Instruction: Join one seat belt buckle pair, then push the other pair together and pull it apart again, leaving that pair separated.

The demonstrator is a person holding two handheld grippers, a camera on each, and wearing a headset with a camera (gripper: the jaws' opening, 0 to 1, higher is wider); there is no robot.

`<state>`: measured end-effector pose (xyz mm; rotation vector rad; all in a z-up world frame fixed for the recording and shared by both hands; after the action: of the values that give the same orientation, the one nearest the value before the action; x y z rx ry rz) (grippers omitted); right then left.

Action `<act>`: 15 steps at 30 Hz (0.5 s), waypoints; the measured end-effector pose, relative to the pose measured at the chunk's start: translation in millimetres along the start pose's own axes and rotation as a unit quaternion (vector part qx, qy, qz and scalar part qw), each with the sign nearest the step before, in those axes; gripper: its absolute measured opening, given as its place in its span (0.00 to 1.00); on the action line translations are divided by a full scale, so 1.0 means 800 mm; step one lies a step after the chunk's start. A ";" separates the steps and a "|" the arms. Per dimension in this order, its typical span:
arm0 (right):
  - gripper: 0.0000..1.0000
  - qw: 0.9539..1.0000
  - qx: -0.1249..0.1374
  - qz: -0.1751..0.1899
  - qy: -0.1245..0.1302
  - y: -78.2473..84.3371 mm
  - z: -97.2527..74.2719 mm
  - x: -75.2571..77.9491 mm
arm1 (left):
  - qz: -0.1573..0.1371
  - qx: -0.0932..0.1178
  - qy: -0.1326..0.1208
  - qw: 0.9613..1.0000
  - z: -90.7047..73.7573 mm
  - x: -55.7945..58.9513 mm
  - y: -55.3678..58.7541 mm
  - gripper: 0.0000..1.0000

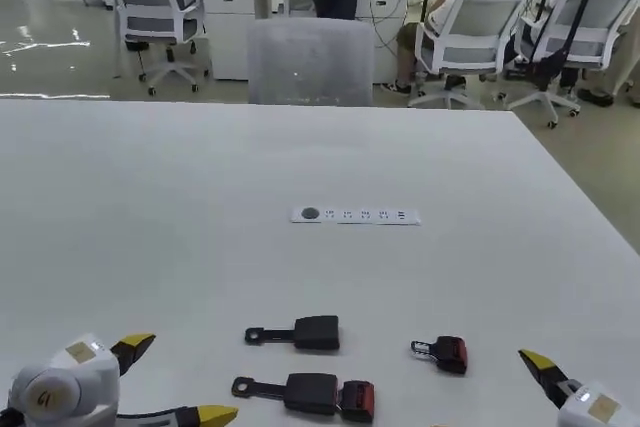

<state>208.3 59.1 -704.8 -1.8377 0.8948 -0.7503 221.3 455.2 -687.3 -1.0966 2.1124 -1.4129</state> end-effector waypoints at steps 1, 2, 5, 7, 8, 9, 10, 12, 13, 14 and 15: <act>0.99 1.000 0.001 0.000 0.001 0.001 -0.002 0.000 | 0.000 0.001 0.001 1.000 0.000 0.001 0.001 1.00; 0.99 1.000 0.000 0.001 0.003 0.002 -0.005 -0.001 | -0.001 0.002 0.001 1.000 0.000 0.002 0.002 1.00; 0.99 1.000 0.003 0.001 0.007 0.004 -0.011 -0.003 | -0.006 0.000 0.004 1.000 0.002 0.007 0.005 1.00; 0.99 1.000 0.001 0.007 0.006 0.007 -0.013 -0.004 | -0.004 -0.002 0.006 1.000 0.002 0.009 0.007 1.00; 1.00 1.000 -0.001 0.005 0.007 0.008 -0.013 -0.005 | -0.003 -0.003 0.007 1.000 0.003 0.010 0.007 1.00; 1.00 1.000 -0.001 0.005 0.007 0.008 -0.015 -0.006 | -0.003 -0.003 0.007 1.000 0.002 0.010 0.006 1.00; 1.00 1.000 -0.001 0.007 0.007 0.009 -0.015 -0.006 | -0.002 -0.002 0.008 1.000 0.002 0.010 0.006 1.00; 1.00 1.000 -0.001 0.009 0.008 0.009 -0.015 -0.007 | 0.002 -0.002 0.009 1.000 0.003 0.008 0.003 1.00; 1.00 1.000 -0.001 0.010 0.008 0.009 -0.014 -0.007 | 0.002 -0.001 0.009 1.000 0.003 0.007 0.001 1.00; 1.00 1.000 -0.001 0.011 0.008 0.009 -0.014 -0.007 | 0.002 0.001 0.010 1.000 0.003 0.007 -0.001 1.00; 1.00 1.000 0.000 0.011 0.008 0.009 -0.014 -0.007 | 0.002 0.003 0.010 1.000 0.004 0.006 -0.002 1.00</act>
<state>194.4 56.2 -707.8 -1.8219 0.9251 -0.7524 221.1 449.1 -687.0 -1.0791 2.1225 -1.4329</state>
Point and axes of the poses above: the centre of the closed fingertips' face, and the gripper's own axes: z roughly forward along the fingers, x roughly to its right, y roughly out of its underside, the point moved 6 cm from there along -z, roughly backward along the fingers, and after that the axes turned 3 degrees about y, right-handed, at the moved point
